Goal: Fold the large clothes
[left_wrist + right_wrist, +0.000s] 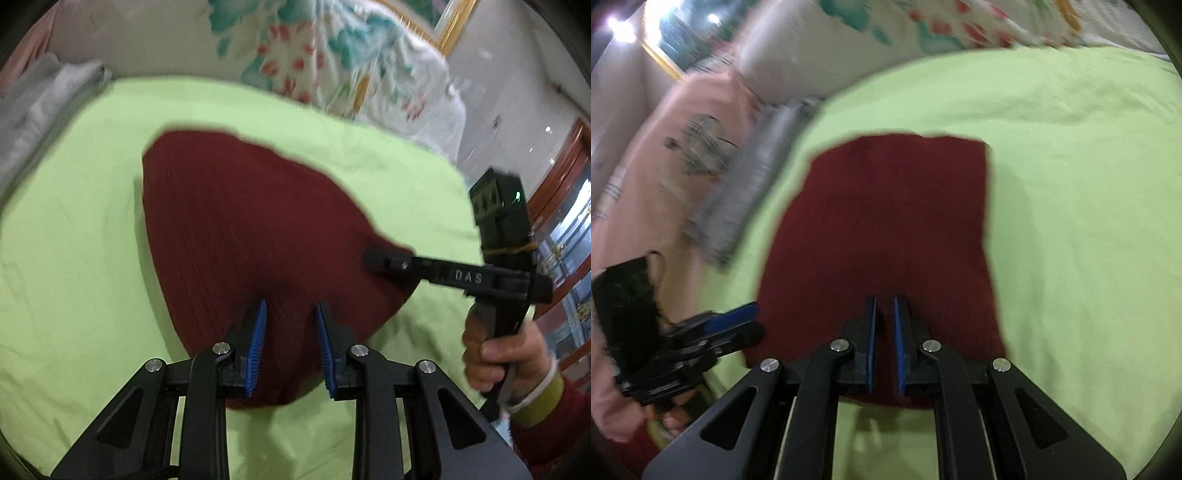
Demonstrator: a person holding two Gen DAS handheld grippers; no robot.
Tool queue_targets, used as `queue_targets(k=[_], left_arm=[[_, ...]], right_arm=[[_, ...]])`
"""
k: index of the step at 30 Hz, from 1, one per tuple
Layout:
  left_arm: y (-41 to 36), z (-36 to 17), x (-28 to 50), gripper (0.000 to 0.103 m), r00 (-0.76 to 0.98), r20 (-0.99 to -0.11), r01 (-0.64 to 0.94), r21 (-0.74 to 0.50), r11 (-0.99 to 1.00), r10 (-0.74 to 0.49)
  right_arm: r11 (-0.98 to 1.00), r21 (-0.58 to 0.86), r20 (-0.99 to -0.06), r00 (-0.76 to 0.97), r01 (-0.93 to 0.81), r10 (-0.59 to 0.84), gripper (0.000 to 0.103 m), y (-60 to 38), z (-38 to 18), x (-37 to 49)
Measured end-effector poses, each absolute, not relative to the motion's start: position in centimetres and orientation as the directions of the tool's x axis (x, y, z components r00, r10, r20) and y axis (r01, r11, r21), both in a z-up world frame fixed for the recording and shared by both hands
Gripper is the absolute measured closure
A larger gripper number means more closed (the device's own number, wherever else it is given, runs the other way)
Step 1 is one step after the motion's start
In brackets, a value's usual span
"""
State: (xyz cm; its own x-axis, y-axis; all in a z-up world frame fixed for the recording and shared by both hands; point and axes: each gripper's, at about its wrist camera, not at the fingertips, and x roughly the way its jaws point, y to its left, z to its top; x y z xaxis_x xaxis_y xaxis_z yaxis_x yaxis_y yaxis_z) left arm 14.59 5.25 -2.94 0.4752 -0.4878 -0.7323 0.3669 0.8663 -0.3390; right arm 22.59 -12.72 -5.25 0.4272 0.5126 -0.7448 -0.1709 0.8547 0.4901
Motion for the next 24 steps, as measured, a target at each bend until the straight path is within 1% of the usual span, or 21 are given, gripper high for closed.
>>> queue_targets(k=[1,3,11,16,18,22,24], left_arm=[[4.8,-3.5,14.4,0.074,0.472,-0.748,0.379,-0.305,0.873,-0.467],[4.4,-3.8,14.3,0.074,0.479,-0.754,0.384,-0.281,0.88,-0.45],[4.9,-4.5,14.7,0.074,0.487,-0.748,0.381,-0.282,0.88,-0.451],[4.6,-4.4,14.4,0.074,0.492,-0.763,0.369,-0.254,0.894,-0.419],[4.9,-3.8,14.6,0.074,0.492,-0.761,0.351,-0.271,0.896,-0.423],[6.9,-1.3,13.1,0.075,0.534,-0.697,0.322,-0.357,0.877,-0.479],[7.7,-0.7,12.6,0.076,0.551,-0.694,0.296,-0.357,0.886,-0.464]], right_arm=[[0.861,0.484,-0.757,0.419,-0.156,0.501,0.094,-12.9,-5.8,22.5],[0.849,0.512,-0.752,0.411,-0.13,0.516,0.095,-13.6,-7.0,22.5],[0.847,0.517,-0.749,0.411,-0.128,0.519,0.095,-13.6,-7.4,22.5],[0.83,0.548,-0.736,0.411,-0.104,0.538,0.095,-14.0,-7.4,22.1],[0.824,0.557,-0.723,0.428,-0.103,0.542,0.094,-14.1,-6.6,21.7],[0.831,0.542,-0.703,0.472,-0.13,0.532,0.094,-14.3,-4.7,20.9],[0.835,0.535,-0.693,0.496,-0.132,0.523,0.094,-14.5,-4.0,20.7]])
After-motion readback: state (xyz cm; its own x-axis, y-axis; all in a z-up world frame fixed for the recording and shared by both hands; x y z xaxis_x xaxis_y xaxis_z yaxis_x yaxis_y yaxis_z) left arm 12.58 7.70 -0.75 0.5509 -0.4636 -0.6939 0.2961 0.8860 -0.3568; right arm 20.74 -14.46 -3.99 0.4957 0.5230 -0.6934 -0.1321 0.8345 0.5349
